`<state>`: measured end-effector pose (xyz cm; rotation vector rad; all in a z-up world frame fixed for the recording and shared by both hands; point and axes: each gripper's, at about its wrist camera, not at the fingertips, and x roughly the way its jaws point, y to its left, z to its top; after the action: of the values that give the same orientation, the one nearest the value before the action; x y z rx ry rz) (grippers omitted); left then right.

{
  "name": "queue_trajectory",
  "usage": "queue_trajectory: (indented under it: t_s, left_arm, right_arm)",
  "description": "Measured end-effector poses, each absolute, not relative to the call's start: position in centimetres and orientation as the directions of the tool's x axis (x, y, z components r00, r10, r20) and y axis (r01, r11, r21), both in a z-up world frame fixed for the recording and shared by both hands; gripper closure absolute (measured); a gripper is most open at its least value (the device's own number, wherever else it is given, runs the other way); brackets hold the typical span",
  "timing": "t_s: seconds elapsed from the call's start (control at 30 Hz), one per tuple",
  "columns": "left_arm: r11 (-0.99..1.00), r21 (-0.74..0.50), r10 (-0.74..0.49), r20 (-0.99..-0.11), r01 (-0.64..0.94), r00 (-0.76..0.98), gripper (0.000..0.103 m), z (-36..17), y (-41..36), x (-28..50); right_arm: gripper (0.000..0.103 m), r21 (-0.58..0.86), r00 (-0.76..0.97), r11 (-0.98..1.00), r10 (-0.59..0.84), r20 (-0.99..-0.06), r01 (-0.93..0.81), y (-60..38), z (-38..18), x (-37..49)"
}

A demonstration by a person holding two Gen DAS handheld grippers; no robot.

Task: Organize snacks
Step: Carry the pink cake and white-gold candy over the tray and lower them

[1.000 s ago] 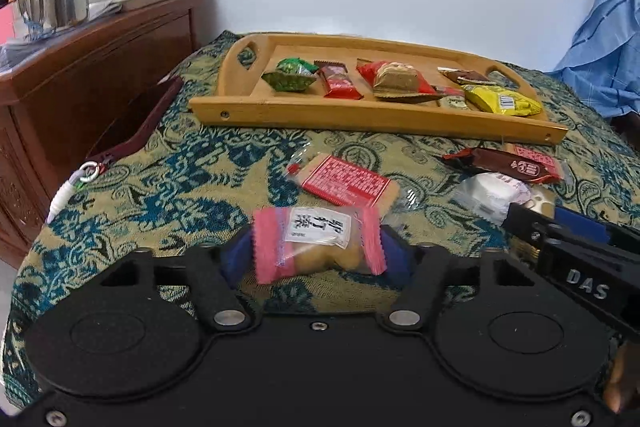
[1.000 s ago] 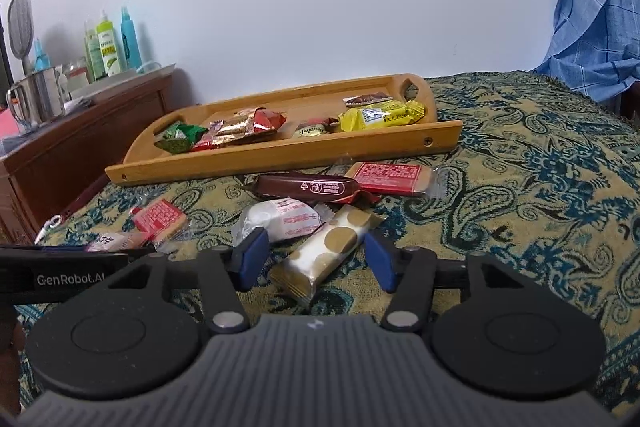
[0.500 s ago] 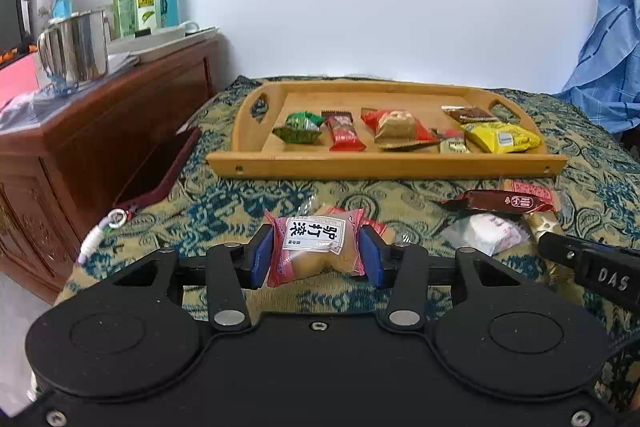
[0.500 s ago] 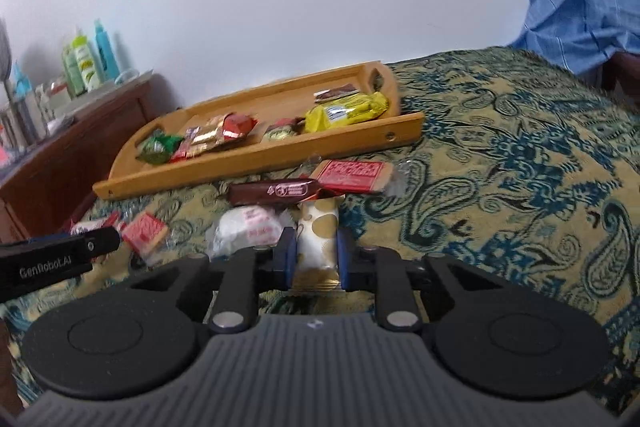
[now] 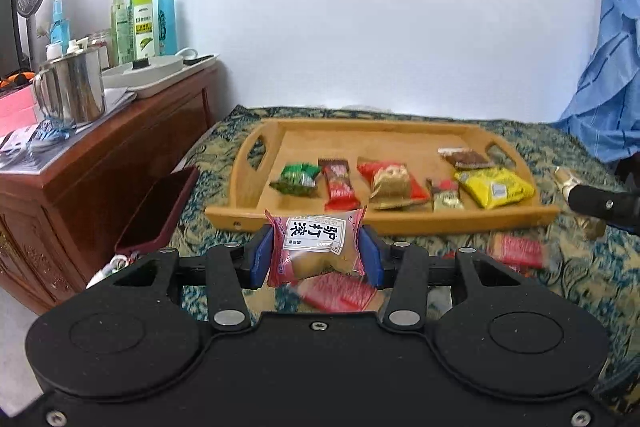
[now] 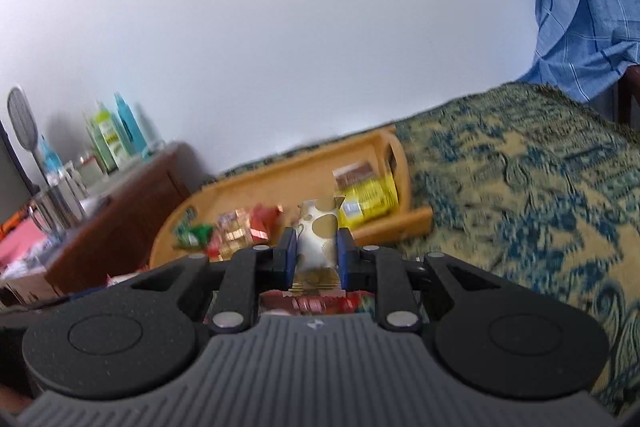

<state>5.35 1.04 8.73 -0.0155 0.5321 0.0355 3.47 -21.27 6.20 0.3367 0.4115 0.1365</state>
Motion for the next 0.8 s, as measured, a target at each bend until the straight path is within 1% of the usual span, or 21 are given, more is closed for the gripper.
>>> queue_trajectory:
  t_s: [0.4, 0.53, 0.67, 0.8]
  left_arm:
    - [0.998, -0.066, -0.024, -0.499, -0.011, 0.866, 0.059, 13.0, 1.9, 9.9]
    - [0.998, -0.068, -0.026, -0.500, -0.009, 0.866, 0.059, 13.8, 1.8, 11.9]
    - [0.997, -0.072, -0.027, -0.509, -0.012, 0.860, 0.059, 13.9, 1.5, 13.7]
    - [0.995, -0.102, -0.042, -0.532, -0.015, 0.846, 0.059, 13.6, 1.4, 15.5]
  right_arm:
    - [0.079, 0.356, 0.919, 0.924, 0.254, -0.301, -0.139, -23.1, 11.8, 8.8]
    - [0.079, 0.375, 0.910, 0.915, 0.278, -0.308, -0.152, -23.4, 12.3, 11.2]
    - [0.079, 0.352, 0.905, 0.923, 0.274, -0.325, -0.153, -22.8, 12.2, 12.8]
    - [0.079, 0.322, 0.901, 0.932, 0.275, -0.337, -0.164, -22.0, 12.1, 14.1]
